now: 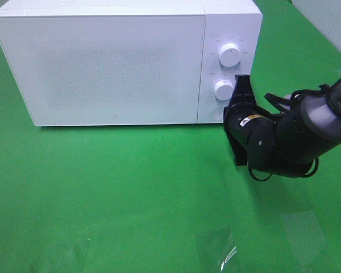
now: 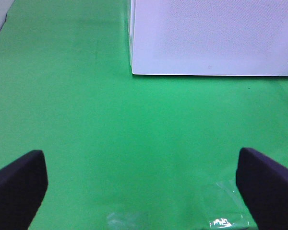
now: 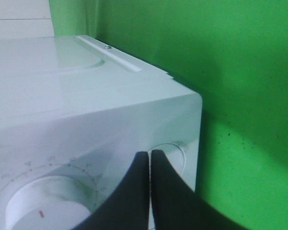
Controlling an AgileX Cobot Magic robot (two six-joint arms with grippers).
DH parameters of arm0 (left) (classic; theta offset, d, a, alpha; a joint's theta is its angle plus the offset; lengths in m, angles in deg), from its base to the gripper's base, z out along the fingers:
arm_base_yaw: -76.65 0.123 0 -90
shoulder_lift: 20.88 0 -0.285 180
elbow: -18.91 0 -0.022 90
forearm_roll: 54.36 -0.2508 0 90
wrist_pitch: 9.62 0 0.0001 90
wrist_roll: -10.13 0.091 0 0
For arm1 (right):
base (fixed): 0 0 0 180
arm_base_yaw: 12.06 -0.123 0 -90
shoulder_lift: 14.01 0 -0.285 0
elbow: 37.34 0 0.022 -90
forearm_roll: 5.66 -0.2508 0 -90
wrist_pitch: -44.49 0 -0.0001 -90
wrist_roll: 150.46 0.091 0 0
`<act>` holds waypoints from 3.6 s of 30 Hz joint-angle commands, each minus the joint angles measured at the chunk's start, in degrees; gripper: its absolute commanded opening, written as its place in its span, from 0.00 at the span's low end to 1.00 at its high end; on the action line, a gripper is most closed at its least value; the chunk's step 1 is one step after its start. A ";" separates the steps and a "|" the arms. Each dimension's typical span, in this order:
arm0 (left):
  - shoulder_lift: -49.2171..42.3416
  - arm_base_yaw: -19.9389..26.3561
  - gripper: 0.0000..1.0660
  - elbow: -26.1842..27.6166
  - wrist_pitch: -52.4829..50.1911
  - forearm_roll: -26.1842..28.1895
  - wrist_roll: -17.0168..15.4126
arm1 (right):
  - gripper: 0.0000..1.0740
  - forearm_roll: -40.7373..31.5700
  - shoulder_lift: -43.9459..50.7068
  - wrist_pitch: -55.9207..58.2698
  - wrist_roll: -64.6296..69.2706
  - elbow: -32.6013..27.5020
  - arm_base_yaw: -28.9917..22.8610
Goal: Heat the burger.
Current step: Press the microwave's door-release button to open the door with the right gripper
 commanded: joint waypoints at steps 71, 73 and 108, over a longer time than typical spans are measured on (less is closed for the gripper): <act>-0.29 0.17 0.94 0.06 0.29 0.17 -0.29 | 0.00 -0.80 -4.58 -15.99 1.32 10.03 1.49; -0.29 0.17 0.94 0.06 0.29 0.17 -0.29 | 0.00 -0.92 -5.44 -17.65 1.32 11.06 1.55; -0.29 0.17 0.94 0.06 0.29 0.17 -0.29 | 0.00 -0.29 -3.44 -9.51 -0.23 8.82 1.49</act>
